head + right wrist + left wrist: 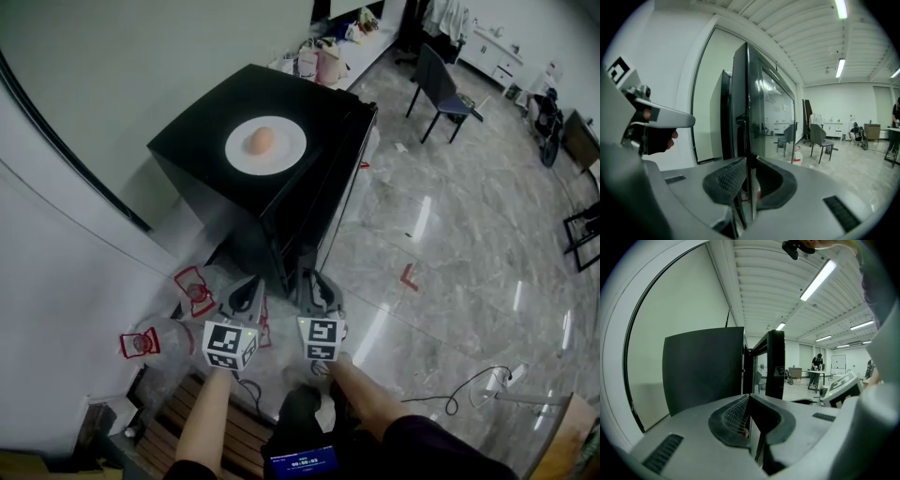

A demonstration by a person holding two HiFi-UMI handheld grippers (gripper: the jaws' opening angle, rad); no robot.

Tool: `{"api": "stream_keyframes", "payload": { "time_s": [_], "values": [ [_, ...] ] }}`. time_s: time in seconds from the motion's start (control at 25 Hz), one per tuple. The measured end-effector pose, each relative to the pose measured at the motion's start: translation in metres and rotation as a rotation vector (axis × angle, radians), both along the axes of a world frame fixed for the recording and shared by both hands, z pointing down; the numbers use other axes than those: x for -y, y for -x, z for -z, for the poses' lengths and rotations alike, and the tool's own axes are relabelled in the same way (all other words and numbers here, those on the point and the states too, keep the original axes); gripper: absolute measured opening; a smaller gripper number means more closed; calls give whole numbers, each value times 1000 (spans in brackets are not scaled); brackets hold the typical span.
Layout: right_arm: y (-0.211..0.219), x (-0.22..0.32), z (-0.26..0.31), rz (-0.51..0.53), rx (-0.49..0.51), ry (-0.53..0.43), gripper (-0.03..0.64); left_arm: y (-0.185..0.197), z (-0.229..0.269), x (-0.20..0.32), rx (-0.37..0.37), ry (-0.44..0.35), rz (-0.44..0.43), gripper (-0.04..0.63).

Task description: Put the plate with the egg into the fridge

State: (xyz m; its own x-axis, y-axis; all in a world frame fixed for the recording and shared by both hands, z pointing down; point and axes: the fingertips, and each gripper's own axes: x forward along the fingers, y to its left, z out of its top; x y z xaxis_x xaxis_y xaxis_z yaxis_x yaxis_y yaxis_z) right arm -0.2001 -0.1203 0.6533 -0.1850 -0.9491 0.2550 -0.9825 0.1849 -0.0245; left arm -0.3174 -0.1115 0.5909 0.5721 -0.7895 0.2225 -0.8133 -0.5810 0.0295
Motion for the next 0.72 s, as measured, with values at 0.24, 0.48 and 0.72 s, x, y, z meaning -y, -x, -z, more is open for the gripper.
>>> {"api": "stream_keyframes", "payload": {
  "time_s": [0.24, 0.48, 0.72],
  "values": [
    [-42, -21, -2, 106, 6, 6, 69, -65, 7, -9, -11, -13, -166, 11],
    [-85, -36, -5, 161, 11, 13, 67, -138, 23, -23, 19, -41, -353, 11],
    [-124, -44, -10, 174, -2, 43, 61, -193, 39, -29, 33, -52, -460, 11]
  ]
}}
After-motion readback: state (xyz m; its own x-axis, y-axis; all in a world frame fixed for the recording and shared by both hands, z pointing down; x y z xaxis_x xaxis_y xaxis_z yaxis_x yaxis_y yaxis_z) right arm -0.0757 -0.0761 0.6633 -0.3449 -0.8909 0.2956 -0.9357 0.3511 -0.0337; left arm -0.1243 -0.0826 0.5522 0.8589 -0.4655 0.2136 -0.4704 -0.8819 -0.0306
